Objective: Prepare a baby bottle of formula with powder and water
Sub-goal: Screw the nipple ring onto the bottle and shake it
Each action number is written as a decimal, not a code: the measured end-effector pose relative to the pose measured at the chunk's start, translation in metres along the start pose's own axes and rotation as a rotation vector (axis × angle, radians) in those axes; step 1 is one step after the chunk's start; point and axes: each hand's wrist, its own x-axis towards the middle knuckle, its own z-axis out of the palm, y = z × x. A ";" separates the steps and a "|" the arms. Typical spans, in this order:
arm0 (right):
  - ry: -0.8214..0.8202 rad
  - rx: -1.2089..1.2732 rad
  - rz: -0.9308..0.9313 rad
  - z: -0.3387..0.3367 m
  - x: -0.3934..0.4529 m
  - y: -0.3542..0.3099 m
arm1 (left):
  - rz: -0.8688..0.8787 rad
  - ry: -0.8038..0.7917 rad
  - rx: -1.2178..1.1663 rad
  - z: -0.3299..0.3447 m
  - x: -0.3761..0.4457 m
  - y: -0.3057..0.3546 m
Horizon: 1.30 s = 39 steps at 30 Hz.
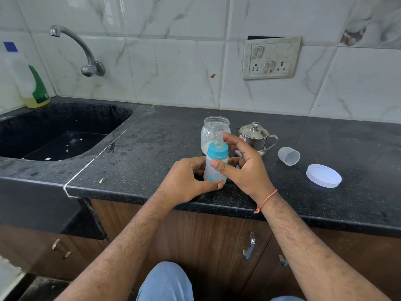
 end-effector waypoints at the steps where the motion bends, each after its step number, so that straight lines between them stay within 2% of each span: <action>1: -0.001 0.009 0.010 0.000 0.000 0.000 | 0.001 0.001 -0.001 0.000 0.000 0.000; 6: 0.031 -0.028 -0.039 -0.001 0.000 0.000 | 0.004 0.000 0.001 0.000 0.000 -0.003; 11: 0.001 0.028 0.015 0.000 0.000 0.001 | 0.005 0.002 -0.005 0.001 0.001 -0.004; 15: 0.013 0.014 -0.014 0.000 0.001 0.001 | 0.006 0.000 -0.001 0.001 0.001 -0.004; 21: -0.029 0.156 0.050 0.001 0.001 0.007 | -0.008 0.001 -0.024 0.001 0.002 -0.006; 26: 0.066 0.066 0.051 0.001 0.002 0.005 | -0.007 0.002 -0.012 0.002 0.002 -0.005; 33: -0.098 0.196 0.156 0.003 0.006 0.013 | -0.011 -0.006 -0.014 0.002 0.002 -0.005; 39: -0.017 0.073 0.121 0.002 0.008 0.010 | -0.009 0.007 0.050 0.003 0.001 -0.003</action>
